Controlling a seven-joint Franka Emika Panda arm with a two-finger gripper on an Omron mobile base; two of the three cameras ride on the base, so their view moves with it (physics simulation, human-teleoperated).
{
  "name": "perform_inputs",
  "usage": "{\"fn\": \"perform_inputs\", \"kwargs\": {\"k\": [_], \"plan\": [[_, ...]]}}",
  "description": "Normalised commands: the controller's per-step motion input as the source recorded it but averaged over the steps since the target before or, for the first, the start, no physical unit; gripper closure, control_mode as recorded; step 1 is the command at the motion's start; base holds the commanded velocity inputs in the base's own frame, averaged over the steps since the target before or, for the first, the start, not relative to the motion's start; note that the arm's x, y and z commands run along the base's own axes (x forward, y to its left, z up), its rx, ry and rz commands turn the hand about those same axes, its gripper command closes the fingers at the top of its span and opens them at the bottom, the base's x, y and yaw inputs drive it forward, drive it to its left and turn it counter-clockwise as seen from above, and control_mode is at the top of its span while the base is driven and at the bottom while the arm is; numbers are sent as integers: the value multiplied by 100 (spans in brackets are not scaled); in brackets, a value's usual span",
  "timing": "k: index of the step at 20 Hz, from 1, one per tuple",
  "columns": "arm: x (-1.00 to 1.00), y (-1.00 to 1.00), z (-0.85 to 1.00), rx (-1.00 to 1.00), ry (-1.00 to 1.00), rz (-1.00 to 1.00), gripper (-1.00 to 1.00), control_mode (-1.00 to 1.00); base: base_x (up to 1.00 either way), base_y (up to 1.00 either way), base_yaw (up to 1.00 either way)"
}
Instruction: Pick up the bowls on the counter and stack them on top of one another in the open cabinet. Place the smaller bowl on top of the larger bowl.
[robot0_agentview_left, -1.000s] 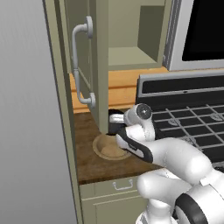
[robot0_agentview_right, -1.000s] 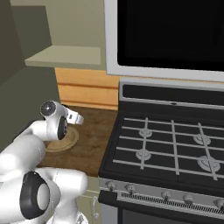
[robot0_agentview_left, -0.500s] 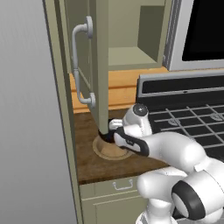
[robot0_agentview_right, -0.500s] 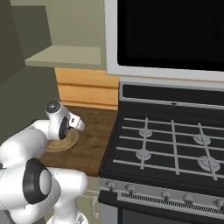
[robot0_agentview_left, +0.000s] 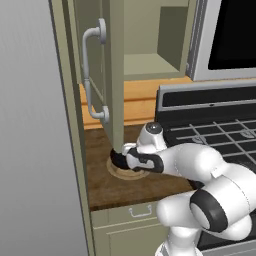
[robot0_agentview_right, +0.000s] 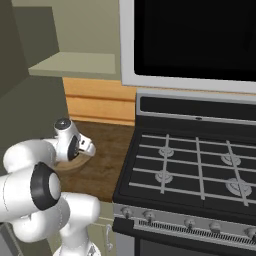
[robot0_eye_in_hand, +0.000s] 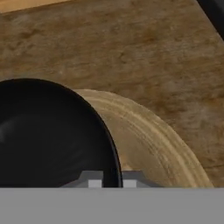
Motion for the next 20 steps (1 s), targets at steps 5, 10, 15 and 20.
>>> {"fn": "perform_inputs", "kwargs": {"k": [5,10,15,20], "plan": [[-3,10,-12,-1,3,0,-100,-100,0,0,0],[-19,0,48,0,-6,0,-100,-100,0,0,0],[-27,-49,47,1,6,-2,-100,-100,0,0,0],[0,-41,-12,0,11,0,-100,-100,0,0,0]]}}
